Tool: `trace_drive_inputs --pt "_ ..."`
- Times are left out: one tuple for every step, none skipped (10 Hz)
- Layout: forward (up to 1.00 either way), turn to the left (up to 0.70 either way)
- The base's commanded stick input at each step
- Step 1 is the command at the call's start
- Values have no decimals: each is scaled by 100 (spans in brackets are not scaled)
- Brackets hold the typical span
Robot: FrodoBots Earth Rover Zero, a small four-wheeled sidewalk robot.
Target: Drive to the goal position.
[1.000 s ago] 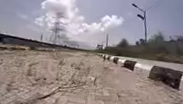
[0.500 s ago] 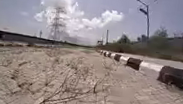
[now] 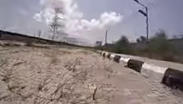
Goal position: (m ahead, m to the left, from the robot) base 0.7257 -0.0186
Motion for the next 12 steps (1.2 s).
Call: trace_drive_inputs --pt "100 0" --pt "100 0" --pt "100 0" --pt "100 0" --pt "100 0" --pt "100 0" --pt "100 0" --pt "100 0" --pt "100 0" --pt "100 0" --pt "100 0" --pt "100 4"
